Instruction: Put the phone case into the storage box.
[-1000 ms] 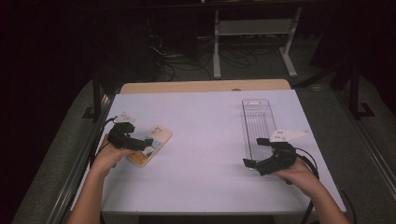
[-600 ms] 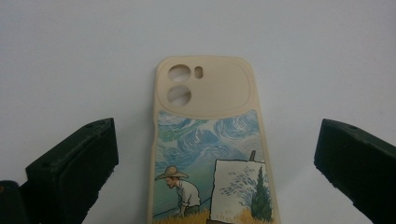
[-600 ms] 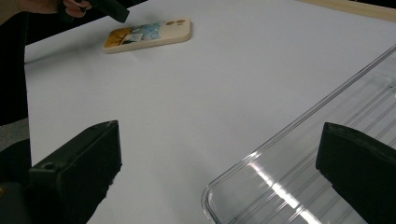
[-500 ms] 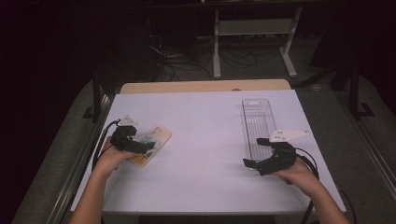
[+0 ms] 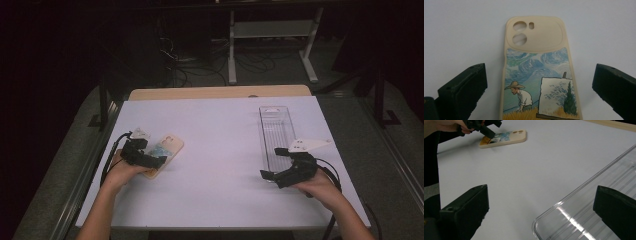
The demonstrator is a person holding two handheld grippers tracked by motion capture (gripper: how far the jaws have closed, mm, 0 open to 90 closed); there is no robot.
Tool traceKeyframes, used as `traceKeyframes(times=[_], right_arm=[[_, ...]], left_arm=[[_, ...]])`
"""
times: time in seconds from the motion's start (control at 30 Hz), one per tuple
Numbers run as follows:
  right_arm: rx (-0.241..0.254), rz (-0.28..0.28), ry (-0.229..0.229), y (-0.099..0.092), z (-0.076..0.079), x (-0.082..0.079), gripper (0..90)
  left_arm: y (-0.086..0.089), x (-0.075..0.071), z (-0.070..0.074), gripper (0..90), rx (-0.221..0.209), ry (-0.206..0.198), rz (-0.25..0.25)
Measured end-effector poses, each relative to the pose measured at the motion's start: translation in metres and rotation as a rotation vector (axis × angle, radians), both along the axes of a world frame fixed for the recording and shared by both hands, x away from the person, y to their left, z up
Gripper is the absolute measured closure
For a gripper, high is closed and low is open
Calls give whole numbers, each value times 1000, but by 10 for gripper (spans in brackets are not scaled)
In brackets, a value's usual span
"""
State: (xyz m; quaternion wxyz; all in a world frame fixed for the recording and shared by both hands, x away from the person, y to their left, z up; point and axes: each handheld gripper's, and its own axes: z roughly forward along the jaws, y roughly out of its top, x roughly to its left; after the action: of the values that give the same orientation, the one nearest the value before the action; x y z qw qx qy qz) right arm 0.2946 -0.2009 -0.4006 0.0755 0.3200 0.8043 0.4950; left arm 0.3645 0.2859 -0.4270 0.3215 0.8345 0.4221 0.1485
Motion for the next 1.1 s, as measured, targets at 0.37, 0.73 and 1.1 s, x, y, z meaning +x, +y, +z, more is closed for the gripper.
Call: traceKeyframes(times=[0.37, 0.73, 1.1], right_arm=[[2, -1, -1, 0, 0, 0, 0], [2, -1, -2, 0, 0, 0, 0], [3, -2, 1, 0, 0, 0, 0]], left_arm=[[-4, 1, -10, 0, 40, 21, -3], [-9, 2, -18, 0, 71, 25, -12], [-8, 3, -21, 0, 66, 39, -10]])
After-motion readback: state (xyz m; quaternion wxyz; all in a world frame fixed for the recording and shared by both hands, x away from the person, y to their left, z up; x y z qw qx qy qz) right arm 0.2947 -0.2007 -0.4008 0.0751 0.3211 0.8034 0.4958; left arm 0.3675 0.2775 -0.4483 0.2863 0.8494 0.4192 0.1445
